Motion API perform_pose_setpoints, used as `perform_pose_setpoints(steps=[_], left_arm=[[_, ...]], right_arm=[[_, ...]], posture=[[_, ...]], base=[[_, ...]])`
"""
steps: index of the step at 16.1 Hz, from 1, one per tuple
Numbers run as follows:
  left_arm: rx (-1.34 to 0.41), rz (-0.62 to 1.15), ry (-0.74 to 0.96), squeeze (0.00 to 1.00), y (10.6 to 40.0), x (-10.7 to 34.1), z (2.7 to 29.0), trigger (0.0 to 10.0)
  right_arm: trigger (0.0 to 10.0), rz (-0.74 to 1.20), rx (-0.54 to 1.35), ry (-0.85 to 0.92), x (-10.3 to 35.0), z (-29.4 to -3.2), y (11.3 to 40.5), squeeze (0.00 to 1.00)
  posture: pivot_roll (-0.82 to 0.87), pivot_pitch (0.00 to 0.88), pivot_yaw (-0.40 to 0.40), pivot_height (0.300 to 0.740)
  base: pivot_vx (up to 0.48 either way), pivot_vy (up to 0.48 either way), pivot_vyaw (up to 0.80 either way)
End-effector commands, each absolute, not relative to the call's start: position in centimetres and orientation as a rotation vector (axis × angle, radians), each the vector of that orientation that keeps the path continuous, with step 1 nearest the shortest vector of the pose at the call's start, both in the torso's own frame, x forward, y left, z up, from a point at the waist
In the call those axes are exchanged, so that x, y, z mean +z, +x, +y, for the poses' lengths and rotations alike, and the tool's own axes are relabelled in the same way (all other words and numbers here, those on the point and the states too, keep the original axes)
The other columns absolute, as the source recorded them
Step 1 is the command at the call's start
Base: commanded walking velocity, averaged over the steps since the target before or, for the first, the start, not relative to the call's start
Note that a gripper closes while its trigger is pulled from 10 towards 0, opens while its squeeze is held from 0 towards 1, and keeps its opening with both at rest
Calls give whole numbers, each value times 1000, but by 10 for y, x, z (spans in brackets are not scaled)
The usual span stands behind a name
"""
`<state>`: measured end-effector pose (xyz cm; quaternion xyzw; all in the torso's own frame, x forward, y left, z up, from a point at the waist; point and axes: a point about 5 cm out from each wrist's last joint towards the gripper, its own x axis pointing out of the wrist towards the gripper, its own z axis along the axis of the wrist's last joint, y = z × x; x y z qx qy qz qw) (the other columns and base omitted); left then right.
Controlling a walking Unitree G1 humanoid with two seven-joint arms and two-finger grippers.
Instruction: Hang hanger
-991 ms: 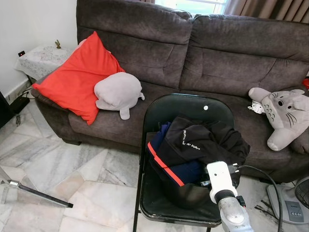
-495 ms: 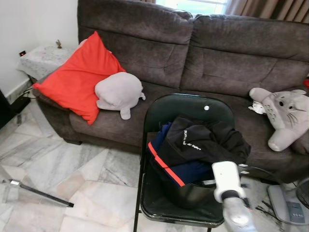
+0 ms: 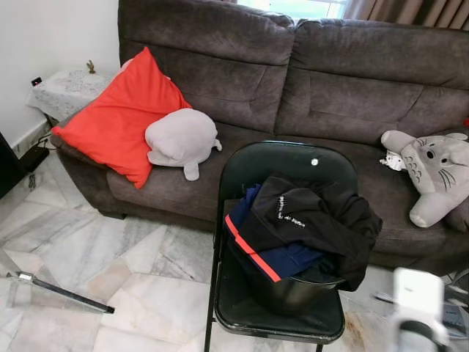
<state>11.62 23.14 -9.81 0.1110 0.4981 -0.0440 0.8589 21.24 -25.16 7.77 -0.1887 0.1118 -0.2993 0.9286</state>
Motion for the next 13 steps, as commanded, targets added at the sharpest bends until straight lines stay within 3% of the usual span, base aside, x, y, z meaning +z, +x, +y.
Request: perform_pose_setpoints(steps=[1,2,3,4,5,7,10,11,13], left_arm=[[-106,1077,238,0,110,-100,231,10000],[-108,1077,240,0,110,-100,231,10000],[-109,1077,239,0,111,-100,231,10000],[-108,1074,238,0,111,-100,230,10000],[-106,1074,236,0,111,-100,230,10000],[-101,1075,236,0,111,-100,231,10000],[-98,1077,237,0,110,-101,231,10000],[-97,1078,237,0,110,-101,231,10000],[-105,1080,243,0,110,-101,231,10000]], right_arm=[[0,249,-608,-374,78,-255,211,0],[706,224,-561,-336,78,-251,217,0],[10000,166,-489,-316,83,-241,229,0],[10000,107,-401,-293,94,-227,244,427],[10000,82,-343,-267,98,-218,252,1000],[10000,30,-172,-273,107,-195,267,1000],[10000,24,104,-220,111,-174,266,1000],[10000,35,168,-276,112,-176,261,1000],[10000,113,125,-355,110,-199,254,1000]], posture=[[-35,75,-54,740],[-28,73,-53,740],[-24,73,-55,740],[-19,72,-56,740],[-18,72,-57,740],[-10,68,-59,740],[-10,68,-59,740],[-12,67,-56,740],[-25,65,-53,740]], base=[[0,0,0],[0,0,0],[0,0,0],[0,0,0],[0,0,0],[0,0,0],[0,0,0],[0,0,0],[0,0,0]])
